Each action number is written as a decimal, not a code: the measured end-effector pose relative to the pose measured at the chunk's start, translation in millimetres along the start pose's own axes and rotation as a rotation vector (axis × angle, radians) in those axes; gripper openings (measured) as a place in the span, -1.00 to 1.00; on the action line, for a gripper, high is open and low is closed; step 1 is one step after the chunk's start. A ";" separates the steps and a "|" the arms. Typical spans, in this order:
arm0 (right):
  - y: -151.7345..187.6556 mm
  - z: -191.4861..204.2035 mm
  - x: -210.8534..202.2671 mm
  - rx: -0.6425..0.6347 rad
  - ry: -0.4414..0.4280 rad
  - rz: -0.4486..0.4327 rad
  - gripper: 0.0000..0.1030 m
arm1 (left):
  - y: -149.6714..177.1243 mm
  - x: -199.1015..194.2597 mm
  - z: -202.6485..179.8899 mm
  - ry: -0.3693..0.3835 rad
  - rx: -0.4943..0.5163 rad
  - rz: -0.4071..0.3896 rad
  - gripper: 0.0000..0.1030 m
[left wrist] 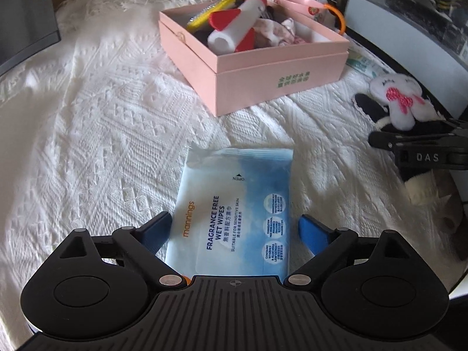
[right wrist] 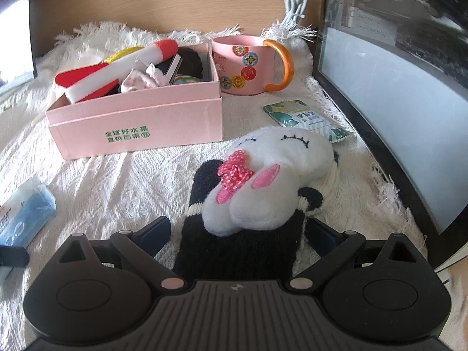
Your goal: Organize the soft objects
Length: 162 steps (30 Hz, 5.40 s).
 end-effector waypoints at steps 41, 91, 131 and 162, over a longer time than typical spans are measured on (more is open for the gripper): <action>-64.8 -31.2 -98.0 -0.057 -0.091 -0.144 -0.13 | -183.1 -74.5 -50.8 0.202 -0.006 -0.379 0.60; -194.5 10.4 88.9 -0.006 -0.326 -0.106 -0.19 | -217.4 34.1 -1.9 0.190 -0.135 -0.159 -0.31; -13.4 2.9 19.7 -0.119 -0.134 -0.063 1.00 | -20.3 13.3 -54.7 -0.174 -0.215 -0.343 -0.23; -9.1 2.3 20.0 -0.104 -0.127 -0.127 1.00 | -19.6 12.9 -55.7 -0.188 -0.227 -0.387 -0.21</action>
Point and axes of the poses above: each gripper's, at about its wrist camera, not at the fingertips, and x roughly the way its jaws point, z to its left, y to its underside, the point moved 8 cm from there along x, roughly the way its jaws point, and after that the axes turned 13 degrees about -x, right-handed, at the moved point
